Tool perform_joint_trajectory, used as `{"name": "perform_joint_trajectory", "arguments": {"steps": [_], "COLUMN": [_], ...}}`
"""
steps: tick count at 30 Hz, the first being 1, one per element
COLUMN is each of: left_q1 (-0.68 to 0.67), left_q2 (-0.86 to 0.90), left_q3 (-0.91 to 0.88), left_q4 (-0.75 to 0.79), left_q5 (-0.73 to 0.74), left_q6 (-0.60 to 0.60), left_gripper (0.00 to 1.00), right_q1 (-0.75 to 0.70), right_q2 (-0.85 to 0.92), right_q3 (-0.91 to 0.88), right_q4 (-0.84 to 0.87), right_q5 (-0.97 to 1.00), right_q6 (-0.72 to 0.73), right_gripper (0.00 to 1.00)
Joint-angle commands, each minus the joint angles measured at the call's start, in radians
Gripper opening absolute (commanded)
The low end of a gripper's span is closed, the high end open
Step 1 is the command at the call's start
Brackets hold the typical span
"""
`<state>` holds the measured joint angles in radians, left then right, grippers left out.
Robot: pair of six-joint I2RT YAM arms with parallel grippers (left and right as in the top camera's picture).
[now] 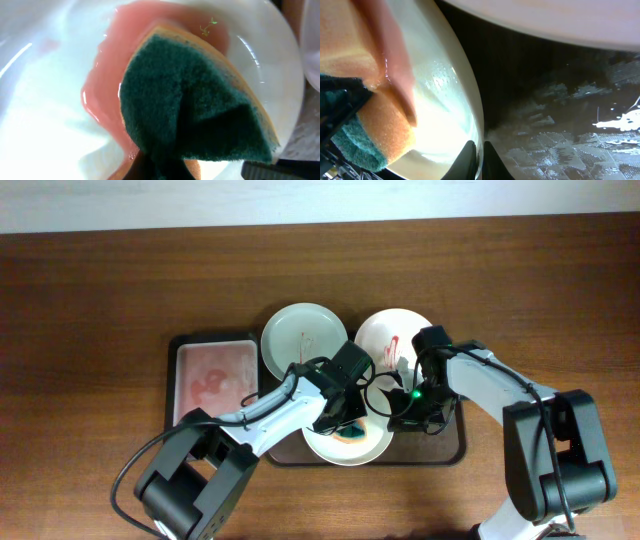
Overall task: Clean dirty plates on tray and stack at the side
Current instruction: 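Scrub the bottom plate with the sponge while the right gripper holds it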
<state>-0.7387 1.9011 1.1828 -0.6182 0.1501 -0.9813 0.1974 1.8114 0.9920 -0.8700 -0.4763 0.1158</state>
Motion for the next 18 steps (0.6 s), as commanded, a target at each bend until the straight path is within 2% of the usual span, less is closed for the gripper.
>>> {"name": "perform_joint_trajectory", "arguments": {"steps": [1, 6, 8, 11, 13, 18], "left_q1": [0.003, 0.010, 0.028, 0.047, 0.057, 0.055], "left_q2": [0.036, 0.024, -0.034, -0.163, -0.242, -0.249], "left_q3": [-0.020, -0.018, -0.016, -0.006, -0.006, -0.008], "left_q4": [-0.077, -0.139, -0.153, -0.150, -0.153, -0.111], "left_q5": [-0.114, -0.156, -0.174, -0.174, -0.201, -0.138], "left_q6": [-0.013, -0.013, -0.004, 0.087, 0.101, 0.097], "left_gripper": [0.00, 0.00, 0.00, 0.00, 0.00, 0.00], "right_q1": [0.005, 0.005, 0.005, 0.005, 0.005, 0.005], "right_q2": [0.011, 0.011, 0.011, 0.011, 0.011, 0.011], "right_q3": [0.004, 0.004, 0.004, 0.004, 0.004, 0.004], "right_q4": [-0.016, -0.032, -0.040, -0.039, -0.039, -0.038], "right_q5": [0.043, 0.084, 0.099, 0.099, 0.098, 0.095], "right_q6": [-0.002, -0.002, -0.002, -0.002, -0.002, -0.002], "right_gripper": [0.05, 0.04, 0.04, 0.05, 0.14, 0.15]}}
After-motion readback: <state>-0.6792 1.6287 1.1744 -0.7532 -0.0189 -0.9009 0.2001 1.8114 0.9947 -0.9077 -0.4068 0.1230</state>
